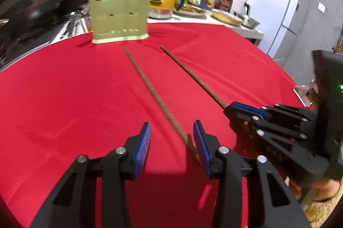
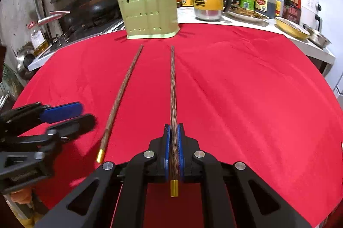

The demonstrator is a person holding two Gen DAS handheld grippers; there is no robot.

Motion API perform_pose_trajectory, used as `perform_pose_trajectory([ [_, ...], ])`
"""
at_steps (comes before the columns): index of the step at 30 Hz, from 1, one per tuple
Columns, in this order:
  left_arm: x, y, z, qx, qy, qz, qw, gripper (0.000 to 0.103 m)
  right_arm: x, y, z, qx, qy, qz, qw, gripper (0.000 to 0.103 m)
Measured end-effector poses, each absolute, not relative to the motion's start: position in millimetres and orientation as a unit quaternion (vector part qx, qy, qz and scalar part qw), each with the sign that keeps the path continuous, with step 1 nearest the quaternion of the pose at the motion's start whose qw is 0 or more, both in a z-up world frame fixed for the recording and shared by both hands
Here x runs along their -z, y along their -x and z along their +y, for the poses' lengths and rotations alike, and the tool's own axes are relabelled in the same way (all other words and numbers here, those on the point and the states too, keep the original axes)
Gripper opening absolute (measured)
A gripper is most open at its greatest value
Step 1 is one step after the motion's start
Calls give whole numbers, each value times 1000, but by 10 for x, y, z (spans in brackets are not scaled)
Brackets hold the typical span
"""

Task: Organize utensils
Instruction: 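Close the right tool on one chopstick while the left tool grasps the other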

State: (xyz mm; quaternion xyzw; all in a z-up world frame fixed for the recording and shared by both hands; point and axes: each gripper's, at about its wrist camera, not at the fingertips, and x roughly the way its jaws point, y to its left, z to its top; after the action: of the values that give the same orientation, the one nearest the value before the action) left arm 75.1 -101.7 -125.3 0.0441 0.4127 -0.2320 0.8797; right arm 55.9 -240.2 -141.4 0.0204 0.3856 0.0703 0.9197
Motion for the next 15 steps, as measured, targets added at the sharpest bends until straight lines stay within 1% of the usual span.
perform_pose_trajectory([
  [4, 1329, -830, -1164, 222, -59, 423, 876, 41, 1428, -481, -2440, -76, -20, 378, 922, 7],
  [5, 1332, -826, -1184, 217, -70, 423, 877, 36, 1432, -470, -2451, -79, -23, 377, 923, 7],
  [6, 1332, -818, -1198, 207, -82, 422, 879, 23, 1436, -463, -2460, -87, -28, 374, 923, 7],
  [8, 1335, -792, -1172, 193, -111, 419, 880, 11, 1448, -444, -2486, -104, -40, 372, 922, 7],
  [12, 1331, -719, -957, 176, -137, 418, 881, 8, 1459, -407, -2532, -138, -51, 369, 918, 11],
  [14, 1326, -690, -843, 173, -138, 421, 880, 8, 1465, -349, -2543, -151, -49, 362, 918, 17],
  [15, 1323, -670, -786, 171, -136, 421, 880, 8, 1466, -311, -2542, -158, -44, 357, 919, 22],
])
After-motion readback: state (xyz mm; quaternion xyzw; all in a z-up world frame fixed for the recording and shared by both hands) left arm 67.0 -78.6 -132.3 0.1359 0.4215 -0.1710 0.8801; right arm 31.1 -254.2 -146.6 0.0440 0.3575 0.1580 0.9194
